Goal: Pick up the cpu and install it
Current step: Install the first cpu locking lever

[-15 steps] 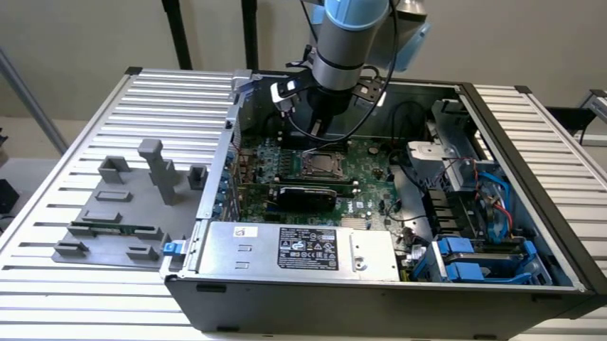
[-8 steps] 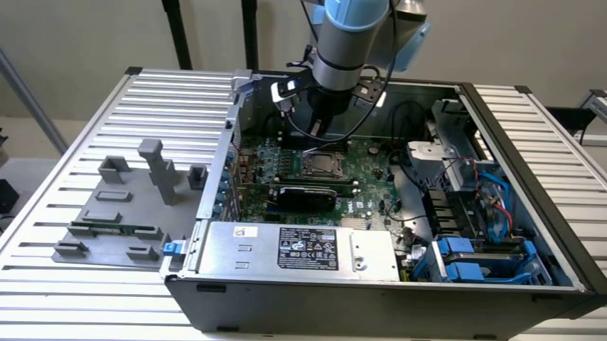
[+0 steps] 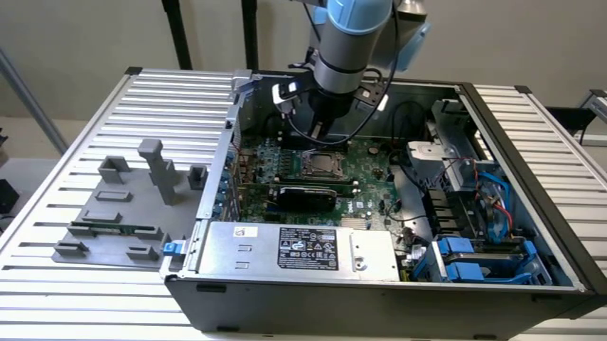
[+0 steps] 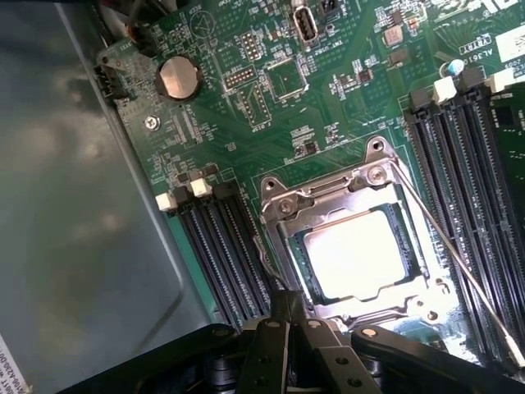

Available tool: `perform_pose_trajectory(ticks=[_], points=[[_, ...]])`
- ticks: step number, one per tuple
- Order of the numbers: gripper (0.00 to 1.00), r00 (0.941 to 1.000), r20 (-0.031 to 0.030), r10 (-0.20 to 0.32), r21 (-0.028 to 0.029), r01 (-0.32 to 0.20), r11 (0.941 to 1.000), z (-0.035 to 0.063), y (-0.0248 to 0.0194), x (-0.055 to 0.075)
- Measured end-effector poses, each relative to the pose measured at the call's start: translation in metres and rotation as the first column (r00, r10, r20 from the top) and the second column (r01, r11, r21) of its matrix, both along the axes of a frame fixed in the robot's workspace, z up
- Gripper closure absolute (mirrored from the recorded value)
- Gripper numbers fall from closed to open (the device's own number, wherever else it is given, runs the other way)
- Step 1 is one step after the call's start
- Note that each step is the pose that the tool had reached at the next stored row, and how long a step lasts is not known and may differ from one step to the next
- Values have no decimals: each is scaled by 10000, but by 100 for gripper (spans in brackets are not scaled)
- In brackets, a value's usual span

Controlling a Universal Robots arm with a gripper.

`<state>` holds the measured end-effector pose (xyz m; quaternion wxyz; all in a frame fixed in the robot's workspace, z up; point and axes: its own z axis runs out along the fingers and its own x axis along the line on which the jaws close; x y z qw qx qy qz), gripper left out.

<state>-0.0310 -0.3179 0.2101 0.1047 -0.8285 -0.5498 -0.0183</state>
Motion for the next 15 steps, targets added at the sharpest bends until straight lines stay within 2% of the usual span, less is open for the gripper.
perform_pose_trajectory(ticks=[4, 7, 15], points=[[89, 10000, -11, -25, -2, 25, 10000, -1, -3, 12], [89, 10000, -10, -42, 18, 42, 10000, -2, -3, 11], [89, 9999, -12, -146, 20, 146, 9999, -1, 26, 10]])
